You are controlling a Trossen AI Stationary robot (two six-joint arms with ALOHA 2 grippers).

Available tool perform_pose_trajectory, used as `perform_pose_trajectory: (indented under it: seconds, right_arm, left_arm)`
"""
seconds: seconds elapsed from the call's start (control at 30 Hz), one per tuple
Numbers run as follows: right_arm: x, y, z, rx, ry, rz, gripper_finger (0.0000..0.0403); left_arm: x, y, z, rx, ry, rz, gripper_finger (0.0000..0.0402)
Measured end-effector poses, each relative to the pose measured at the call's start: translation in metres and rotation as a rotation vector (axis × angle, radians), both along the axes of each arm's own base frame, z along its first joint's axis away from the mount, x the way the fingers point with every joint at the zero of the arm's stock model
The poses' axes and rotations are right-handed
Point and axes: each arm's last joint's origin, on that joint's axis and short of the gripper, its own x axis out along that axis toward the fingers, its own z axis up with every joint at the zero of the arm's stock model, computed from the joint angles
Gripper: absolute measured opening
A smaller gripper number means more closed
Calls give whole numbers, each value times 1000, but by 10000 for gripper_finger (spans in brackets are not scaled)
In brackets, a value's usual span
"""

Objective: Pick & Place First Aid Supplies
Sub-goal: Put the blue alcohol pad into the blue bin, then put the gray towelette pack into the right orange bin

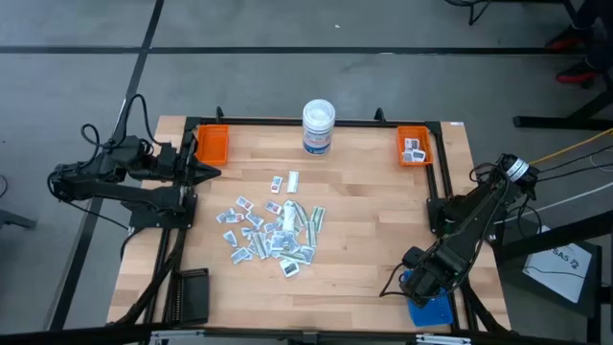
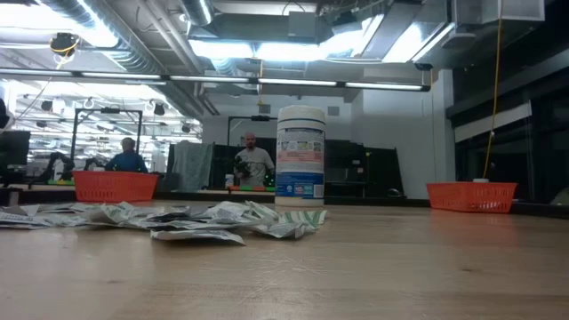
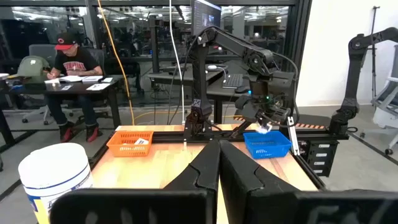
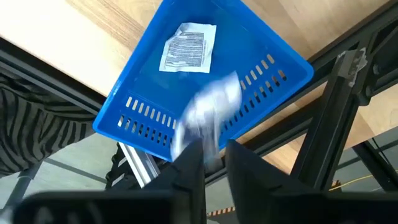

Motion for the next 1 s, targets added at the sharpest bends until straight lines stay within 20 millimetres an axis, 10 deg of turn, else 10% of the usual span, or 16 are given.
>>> perform_pose_trajectory:
  seconds: [0.57,1.0]
  right_arm:
    - [7,-1,-1,-48,-127,4,167]
    - [62,-26,5,-304,-701,109,168]
  left_arm:
    - [0,0,0,0,0,0,4]
    - [0,0,0,0,0,0,4]
